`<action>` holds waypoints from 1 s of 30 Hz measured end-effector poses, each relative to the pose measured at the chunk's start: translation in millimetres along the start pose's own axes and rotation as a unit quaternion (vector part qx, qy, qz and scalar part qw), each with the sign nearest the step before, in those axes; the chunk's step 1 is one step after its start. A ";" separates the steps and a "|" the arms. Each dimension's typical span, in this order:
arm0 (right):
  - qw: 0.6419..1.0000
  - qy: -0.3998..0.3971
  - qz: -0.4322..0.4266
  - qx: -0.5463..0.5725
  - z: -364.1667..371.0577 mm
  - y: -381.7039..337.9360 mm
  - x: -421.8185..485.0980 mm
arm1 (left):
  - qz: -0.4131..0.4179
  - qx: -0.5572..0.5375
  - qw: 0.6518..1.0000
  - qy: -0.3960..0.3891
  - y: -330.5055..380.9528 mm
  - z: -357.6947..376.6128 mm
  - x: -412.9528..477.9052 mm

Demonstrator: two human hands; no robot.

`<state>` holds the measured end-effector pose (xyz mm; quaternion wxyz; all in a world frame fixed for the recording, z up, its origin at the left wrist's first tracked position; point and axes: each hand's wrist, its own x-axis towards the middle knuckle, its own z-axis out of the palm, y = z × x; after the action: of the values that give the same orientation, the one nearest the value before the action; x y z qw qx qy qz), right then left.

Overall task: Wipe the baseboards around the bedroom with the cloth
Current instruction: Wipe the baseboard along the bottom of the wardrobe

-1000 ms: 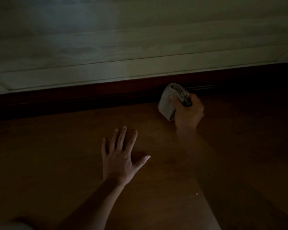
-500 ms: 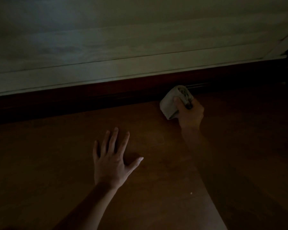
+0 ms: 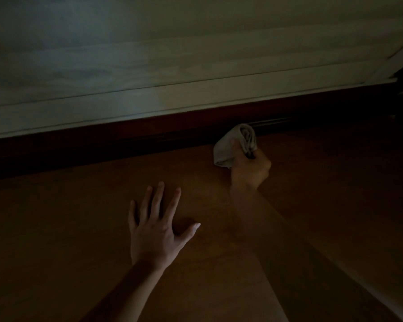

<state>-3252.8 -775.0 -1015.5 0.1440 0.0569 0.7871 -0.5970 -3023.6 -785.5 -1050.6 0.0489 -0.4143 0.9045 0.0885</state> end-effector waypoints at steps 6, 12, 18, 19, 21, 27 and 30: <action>0.998 -0.012 0.023 0.051 9.6 -0.8 -11.4 | 0.001 0.002 1.000 0.001 -1.1 1.3 0.2; 0.998 -0.032 0.035 0.041 21.2 5.5 -28.5 | 0.003 -0.008 1.000 0.011 -1.6 1.3 -0.8; 0.995 -0.088 0.028 0.022 41.8 7.4 -62.0 | 0.001 -0.014 1.000 0.016 -0.9 -0.9 -1.9; 0.994 -0.106 0.016 0.007 41.8 8.0 -64.5 | 0.001 -0.016 1.000 0.015 -0.7 -1.3 -1.3; 0.992 -0.129 -0.003 -0.012 37.7 7.1 -59.1 | -0.004 -0.018 1.000 0.007 -0.4 -1.6 -0.1; 0.987 -0.140 -0.080 -0.006 -2.9 -4.6 -14.3 | -0.019 -0.045 0.998 0.032 6.0 -4.2 4.7; 0.988 -0.111 -0.104 -0.010 -14.9 -11.3 10.4 | 0.036 -0.055 0.997 0.050 26.8 -5.3 26.6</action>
<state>-3268.1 -764.8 -1004.6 0.1680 -0.0933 0.7739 -0.6034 -3061.3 -789.0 -1046.5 -0.0227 -0.3872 0.9141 0.1186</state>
